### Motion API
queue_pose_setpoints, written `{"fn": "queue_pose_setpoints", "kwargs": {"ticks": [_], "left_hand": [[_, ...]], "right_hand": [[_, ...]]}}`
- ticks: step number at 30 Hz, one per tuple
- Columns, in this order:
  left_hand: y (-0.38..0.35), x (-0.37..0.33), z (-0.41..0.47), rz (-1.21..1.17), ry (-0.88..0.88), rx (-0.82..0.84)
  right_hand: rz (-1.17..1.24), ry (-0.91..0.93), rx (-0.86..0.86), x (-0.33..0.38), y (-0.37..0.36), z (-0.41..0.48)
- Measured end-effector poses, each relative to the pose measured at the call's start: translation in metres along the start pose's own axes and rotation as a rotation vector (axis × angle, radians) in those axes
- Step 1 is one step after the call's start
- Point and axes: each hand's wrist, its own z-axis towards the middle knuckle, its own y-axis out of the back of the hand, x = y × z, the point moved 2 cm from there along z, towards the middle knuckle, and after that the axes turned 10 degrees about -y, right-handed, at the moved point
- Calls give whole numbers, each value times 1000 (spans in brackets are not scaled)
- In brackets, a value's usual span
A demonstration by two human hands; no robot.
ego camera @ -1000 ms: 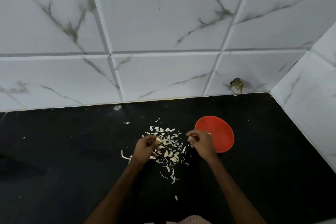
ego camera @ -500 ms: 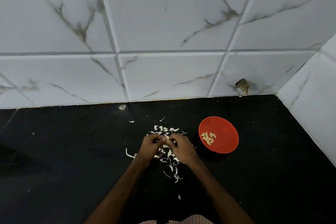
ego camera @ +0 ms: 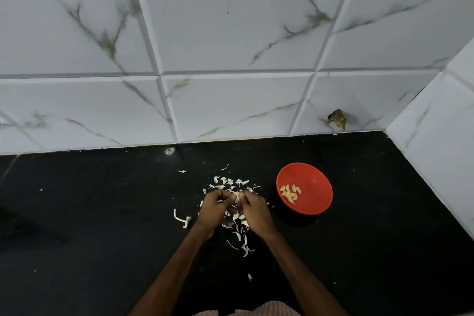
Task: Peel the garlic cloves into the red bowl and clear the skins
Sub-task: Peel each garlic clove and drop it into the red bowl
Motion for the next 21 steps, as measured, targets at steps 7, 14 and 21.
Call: {"fn": "queue_pose_setpoints", "kwargs": {"ticks": [7, 14, 21], "left_hand": [[2, 0, -2, 126, -117, 35], [0, 4, -5, 70, -80, 23], [-6, 9, -9, -92, -47, 47]], "right_hand": [[149, -18, 54, 5, -2, -5], [-41, -8, -112, 13, -4, -4], [161, 18, -46, 19, -10, -9]]}}
